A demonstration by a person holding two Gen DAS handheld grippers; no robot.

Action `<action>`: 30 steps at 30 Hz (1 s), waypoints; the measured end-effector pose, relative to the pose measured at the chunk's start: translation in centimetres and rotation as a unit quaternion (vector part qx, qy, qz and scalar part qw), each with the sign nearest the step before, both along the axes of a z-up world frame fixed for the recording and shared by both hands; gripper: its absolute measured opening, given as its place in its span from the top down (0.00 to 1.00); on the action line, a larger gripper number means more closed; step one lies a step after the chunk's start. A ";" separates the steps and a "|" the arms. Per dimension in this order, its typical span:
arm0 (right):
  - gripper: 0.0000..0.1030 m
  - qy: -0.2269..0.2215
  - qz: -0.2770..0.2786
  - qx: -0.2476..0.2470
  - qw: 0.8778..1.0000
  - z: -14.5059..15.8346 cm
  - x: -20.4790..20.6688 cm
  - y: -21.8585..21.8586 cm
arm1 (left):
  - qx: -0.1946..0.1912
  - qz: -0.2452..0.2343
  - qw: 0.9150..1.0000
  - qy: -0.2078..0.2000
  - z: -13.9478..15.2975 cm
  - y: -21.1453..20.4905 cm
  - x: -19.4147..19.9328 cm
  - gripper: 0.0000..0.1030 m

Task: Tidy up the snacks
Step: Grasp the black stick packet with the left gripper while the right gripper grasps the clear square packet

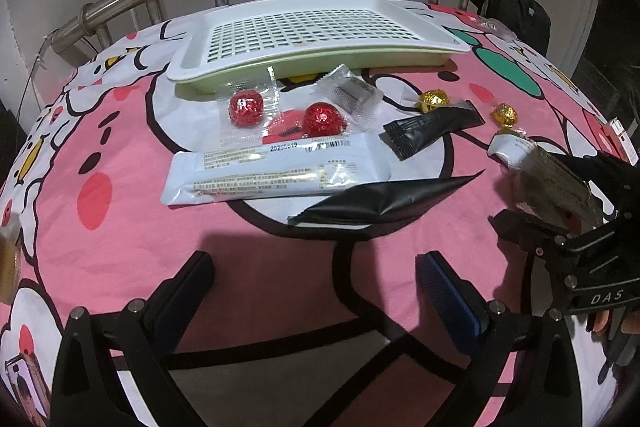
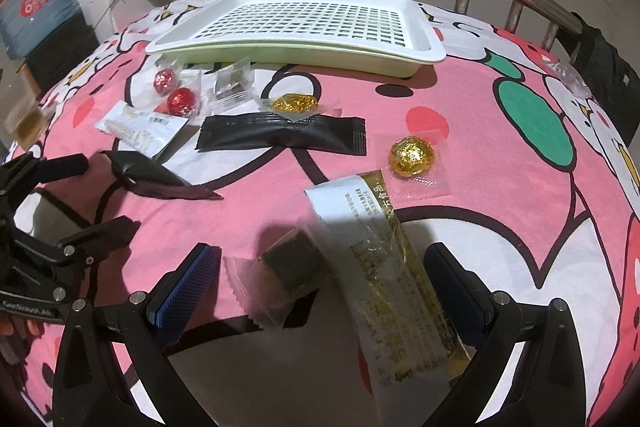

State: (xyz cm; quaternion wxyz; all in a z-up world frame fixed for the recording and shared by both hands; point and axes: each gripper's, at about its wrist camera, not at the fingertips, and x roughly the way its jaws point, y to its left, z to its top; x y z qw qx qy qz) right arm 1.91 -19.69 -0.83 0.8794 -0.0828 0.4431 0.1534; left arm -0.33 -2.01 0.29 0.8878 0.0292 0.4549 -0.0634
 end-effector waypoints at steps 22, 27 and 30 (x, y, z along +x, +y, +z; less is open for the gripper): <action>0.00 -0.001 0.009 0.000 1.000 0.0 -0.2 -0.1 | 0.000 0.000 1.000 -0.001 0.0 0.0 0.0 0.00; 0.00 -0.001 0.009 0.000 1.000 0.0 -0.2 -0.1 | 0.000 0.000 1.000 -0.001 0.0 0.0 0.0 0.00; 0.00 -0.001 0.009 -0.001 1.000 0.0 -0.2 -0.1 | 0.000 0.000 1.000 -0.001 0.0 0.0 0.0 0.00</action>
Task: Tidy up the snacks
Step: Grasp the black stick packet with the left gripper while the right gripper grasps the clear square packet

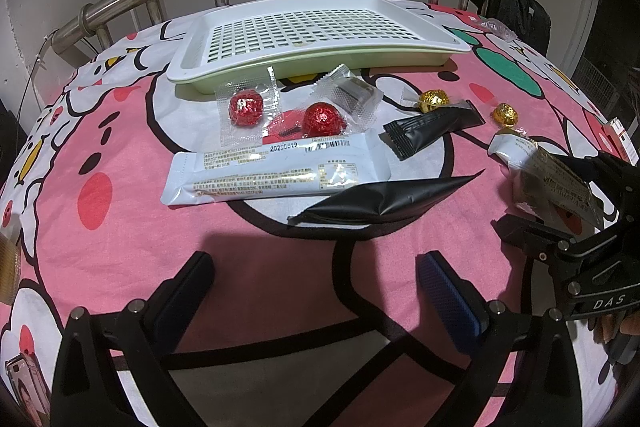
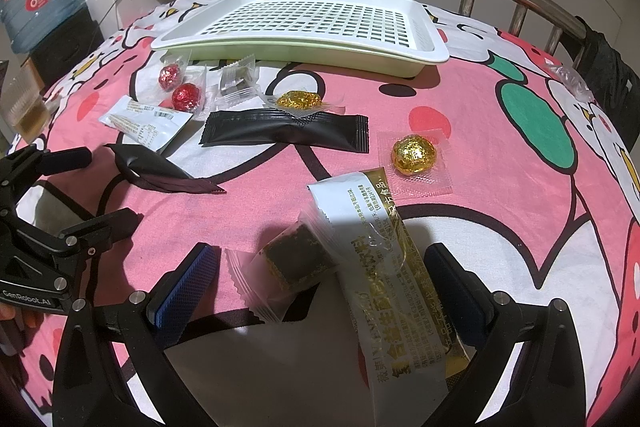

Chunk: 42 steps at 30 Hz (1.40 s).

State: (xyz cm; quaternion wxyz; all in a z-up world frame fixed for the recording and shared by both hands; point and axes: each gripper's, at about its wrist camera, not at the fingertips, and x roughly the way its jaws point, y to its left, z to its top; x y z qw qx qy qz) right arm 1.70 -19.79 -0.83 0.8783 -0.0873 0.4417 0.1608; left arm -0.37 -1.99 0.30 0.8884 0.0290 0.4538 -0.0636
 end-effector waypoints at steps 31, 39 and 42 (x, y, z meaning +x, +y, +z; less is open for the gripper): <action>0.06 -0.031 0.073 0.113 0.990 3.4 -3.6 -3.0 | -0.074 -0.061 0.994 -0.053 2.7 -0.1 -1.9 0.00; 0.26 -0.019 0.101 0.098 0.990 3.0 -3.5 -2.1 | -0.062 -0.083 0.994 -0.047 2.4 -1.0 -1.0 0.10; 0.29 -0.017 0.100 0.086 0.991 2.7 -2.9 -1.9 | -0.061 -0.085 0.993 -0.044 2.3 -1.0 -0.3 0.14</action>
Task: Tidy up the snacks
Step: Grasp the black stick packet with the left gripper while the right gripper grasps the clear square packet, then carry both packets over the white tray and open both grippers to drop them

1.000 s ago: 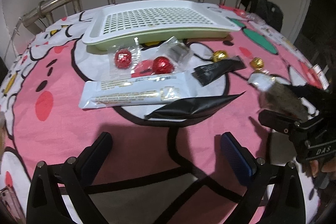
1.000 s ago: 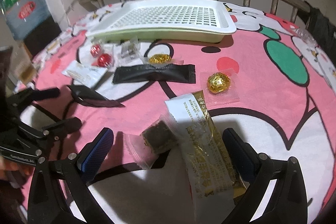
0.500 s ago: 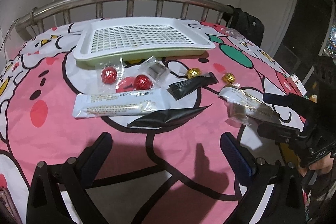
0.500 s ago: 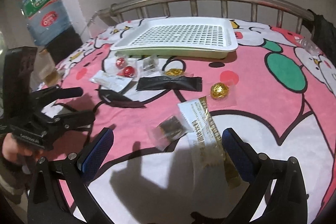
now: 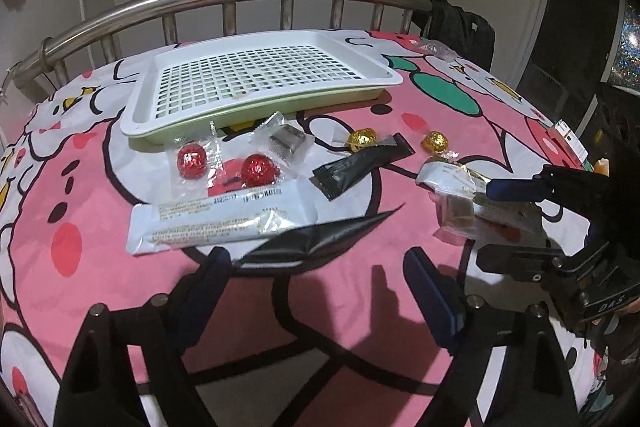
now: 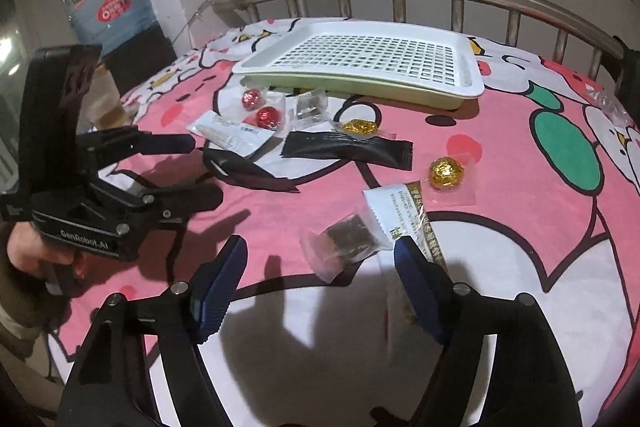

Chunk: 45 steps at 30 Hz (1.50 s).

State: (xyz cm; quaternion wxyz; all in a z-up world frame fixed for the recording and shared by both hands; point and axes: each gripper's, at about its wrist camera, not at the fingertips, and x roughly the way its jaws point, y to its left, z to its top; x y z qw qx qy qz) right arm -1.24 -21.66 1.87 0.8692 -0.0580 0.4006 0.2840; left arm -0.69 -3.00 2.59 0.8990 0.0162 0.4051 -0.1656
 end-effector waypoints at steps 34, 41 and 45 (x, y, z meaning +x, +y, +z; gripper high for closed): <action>0.54 0.004 0.013 -0.035 0.999 -1.7 1.1 1.3 | 0.053 -0.037 0.998 0.015 -1.6 -2.1 1.6 0.66; 0.56 0.007 0.008 -0.012 1.000 -1.3 1.1 0.8 | 0.030 -0.045 0.998 0.026 -1.4 -2.2 1.0 0.78; 0.57 0.005 0.007 -0.004 1.000 -1.1 1.0 0.7 | 0.025 -0.050 0.998 0.021 -0.9 -2.5 0.2 0.83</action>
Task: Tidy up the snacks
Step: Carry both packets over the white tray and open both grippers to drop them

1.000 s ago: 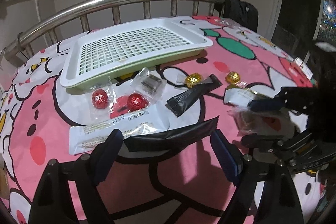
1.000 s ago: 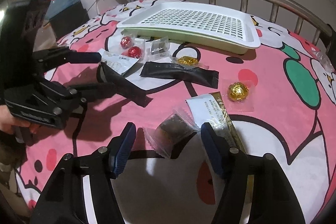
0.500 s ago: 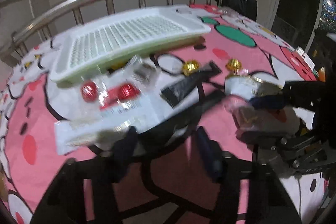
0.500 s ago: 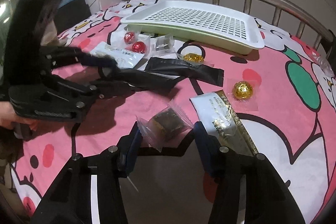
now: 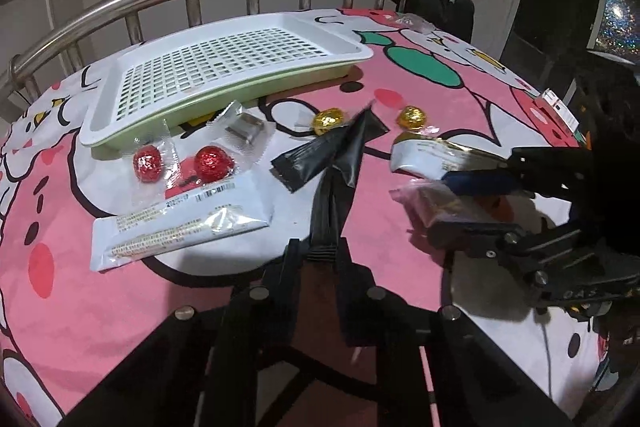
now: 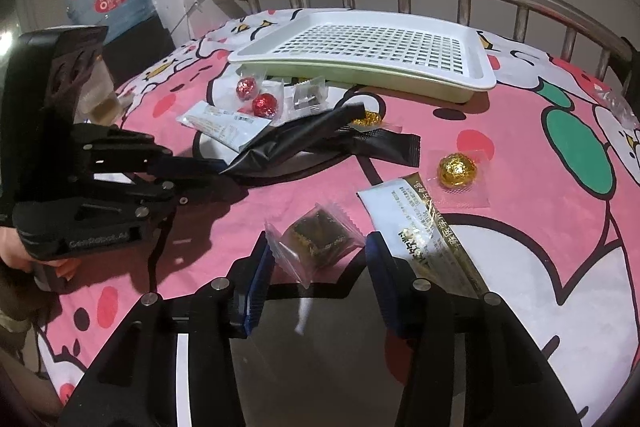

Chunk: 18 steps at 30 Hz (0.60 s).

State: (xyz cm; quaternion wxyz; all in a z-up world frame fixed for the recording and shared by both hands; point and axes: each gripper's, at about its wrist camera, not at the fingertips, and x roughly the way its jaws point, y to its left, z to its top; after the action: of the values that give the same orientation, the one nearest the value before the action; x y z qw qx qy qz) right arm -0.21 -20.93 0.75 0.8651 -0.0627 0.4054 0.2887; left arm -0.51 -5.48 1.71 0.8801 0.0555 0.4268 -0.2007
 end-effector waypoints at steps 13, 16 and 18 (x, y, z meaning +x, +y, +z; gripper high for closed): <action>0.58 -0.007 -0.008 0.027 1.000 1.4 -0.1 -0.9 | -0.036 0.016 0.999 -0.015 1.8 0.7 -1.2 0.84; 0.58 -0.022 -0.007 0.025 0.999 2.7 0.1 -0.8 | -0.049 0.021 0.998 -0.025 3.1 1.1 -1.1 0.84; 0.58 -0.036 -0.009 0.022 0.999 3.8 0.5 -0.7 | -0.053 0.026 0.998 -0.033 3.9 1.3 -0.7 0.84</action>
State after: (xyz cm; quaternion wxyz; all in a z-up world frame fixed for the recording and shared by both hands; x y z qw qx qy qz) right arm 0.32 -21.61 4.54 0.8827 -0.0506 0.3682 0.2875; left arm -1.19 -4.22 5.63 0.9003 0.0041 0.3872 -0.1986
